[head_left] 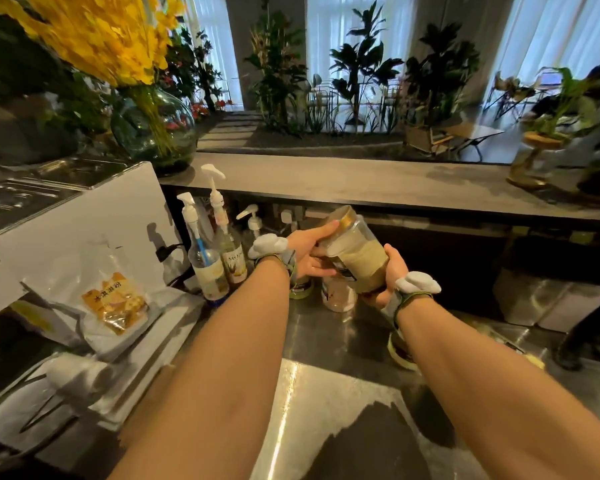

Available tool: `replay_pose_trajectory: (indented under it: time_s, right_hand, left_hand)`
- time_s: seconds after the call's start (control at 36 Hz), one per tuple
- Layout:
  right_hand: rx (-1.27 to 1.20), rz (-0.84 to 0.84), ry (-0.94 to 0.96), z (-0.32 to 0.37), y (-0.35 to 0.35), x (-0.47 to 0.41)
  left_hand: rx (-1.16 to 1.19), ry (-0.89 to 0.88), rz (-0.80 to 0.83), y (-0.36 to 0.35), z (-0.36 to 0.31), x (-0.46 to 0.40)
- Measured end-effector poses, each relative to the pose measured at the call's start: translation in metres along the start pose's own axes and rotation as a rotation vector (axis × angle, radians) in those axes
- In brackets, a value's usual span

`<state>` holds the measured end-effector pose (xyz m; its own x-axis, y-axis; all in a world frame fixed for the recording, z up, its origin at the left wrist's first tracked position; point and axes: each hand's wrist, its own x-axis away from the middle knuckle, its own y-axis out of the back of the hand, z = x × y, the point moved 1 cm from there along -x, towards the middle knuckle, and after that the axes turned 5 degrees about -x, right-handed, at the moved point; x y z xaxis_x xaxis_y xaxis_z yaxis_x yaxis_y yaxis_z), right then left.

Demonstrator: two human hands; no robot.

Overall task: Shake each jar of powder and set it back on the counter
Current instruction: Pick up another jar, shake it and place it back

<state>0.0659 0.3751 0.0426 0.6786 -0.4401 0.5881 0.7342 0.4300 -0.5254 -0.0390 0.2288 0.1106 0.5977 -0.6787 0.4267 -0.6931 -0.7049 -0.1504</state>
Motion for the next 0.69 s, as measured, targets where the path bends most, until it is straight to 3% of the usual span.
replay_pose_trajectory:
  time_s: [0.17,0.44,0.69]
  right_hand:
    - [0.3,-0.007,0.189,0.037,0.009,0.001]
    - [0.28,0.041,0.136,0.068,0.022,-0.008]
    - [0.271,-0.154,0.13,0.076,0.042,-0.057]
  left_hand:
    - [-0.048,-0.075,-0.011,-0.037,-0.009,-0.029]
    - [-0.129,-0.094,0.029,-0.075,-0.002,-0.088]
    - [-0.34,0.011,-0.006,-0.086,0.011,-0.147]
